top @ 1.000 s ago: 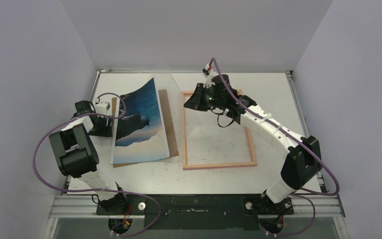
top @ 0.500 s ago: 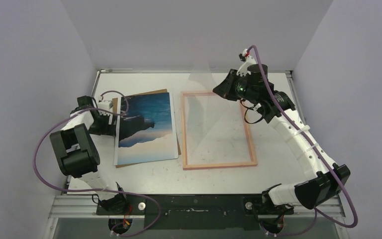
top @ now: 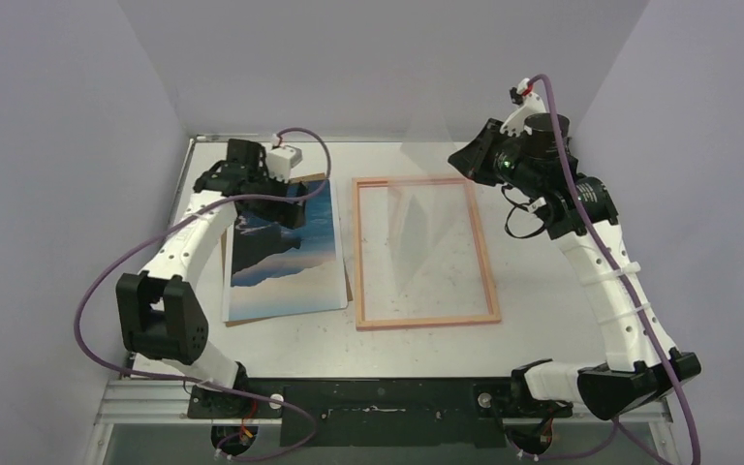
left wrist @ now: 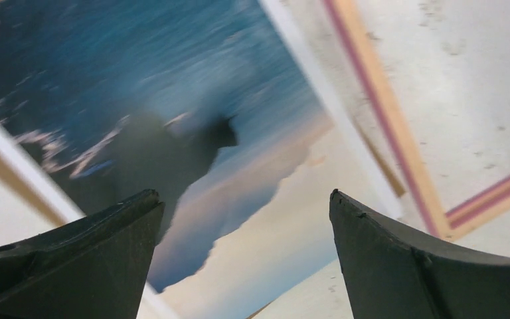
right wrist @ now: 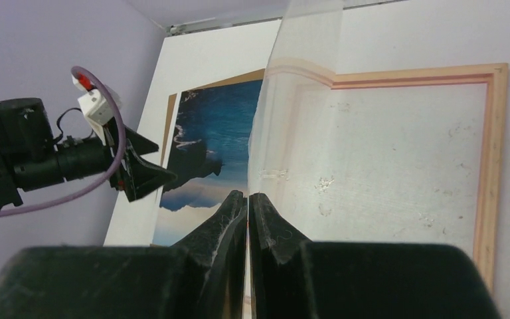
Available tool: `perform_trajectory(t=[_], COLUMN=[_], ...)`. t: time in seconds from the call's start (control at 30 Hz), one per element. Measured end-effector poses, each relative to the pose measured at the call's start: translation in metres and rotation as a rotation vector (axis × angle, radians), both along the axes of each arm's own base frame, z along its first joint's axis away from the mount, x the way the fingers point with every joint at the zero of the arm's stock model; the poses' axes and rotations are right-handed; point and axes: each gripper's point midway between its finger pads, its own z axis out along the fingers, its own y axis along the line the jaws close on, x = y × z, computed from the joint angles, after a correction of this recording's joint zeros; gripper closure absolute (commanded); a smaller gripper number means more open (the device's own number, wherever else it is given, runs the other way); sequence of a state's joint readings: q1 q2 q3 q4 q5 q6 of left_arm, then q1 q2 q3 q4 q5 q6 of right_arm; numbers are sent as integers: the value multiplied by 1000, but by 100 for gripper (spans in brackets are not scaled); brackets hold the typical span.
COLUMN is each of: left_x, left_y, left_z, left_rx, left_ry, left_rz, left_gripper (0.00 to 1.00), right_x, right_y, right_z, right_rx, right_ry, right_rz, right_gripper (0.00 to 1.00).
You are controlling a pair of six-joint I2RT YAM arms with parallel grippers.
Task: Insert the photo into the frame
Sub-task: Move the photo frame to the center of the board.
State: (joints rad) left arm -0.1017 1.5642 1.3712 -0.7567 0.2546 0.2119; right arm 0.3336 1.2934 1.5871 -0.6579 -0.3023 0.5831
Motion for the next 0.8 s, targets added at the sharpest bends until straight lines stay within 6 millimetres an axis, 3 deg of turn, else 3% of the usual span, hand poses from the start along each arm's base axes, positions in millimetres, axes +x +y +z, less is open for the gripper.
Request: perform_trajectory(t=[0.13, 0.33, 0.5, 0.63, 0.8], left_x=[-13, -22, -28, -26, -19], left_y=[-77, -143, -163, -175, -184], left_z=[-15, -75, -109, -120, -123], left_rx=[-65, -65, -42, -35, -32], left_ry=[74, 240, 316, 315, 272], left_rz=[-112, -169, -165, -167, -168], left_gripper=[3, 5, 12, 24, 45], right_x=[-6, -24, -38, -41, -40], right_y=[-19, -42, -56, -59, -60], right_z=[12, 25, 33, 30, 19], right_rx=[-27, -54, -64, -72, -83], right_ry=[-20, -52, -71, -65, -41], right_rz=[-62, -139, -179, -193, -195], right_gripper=[95, 95, 95, 95, 95])
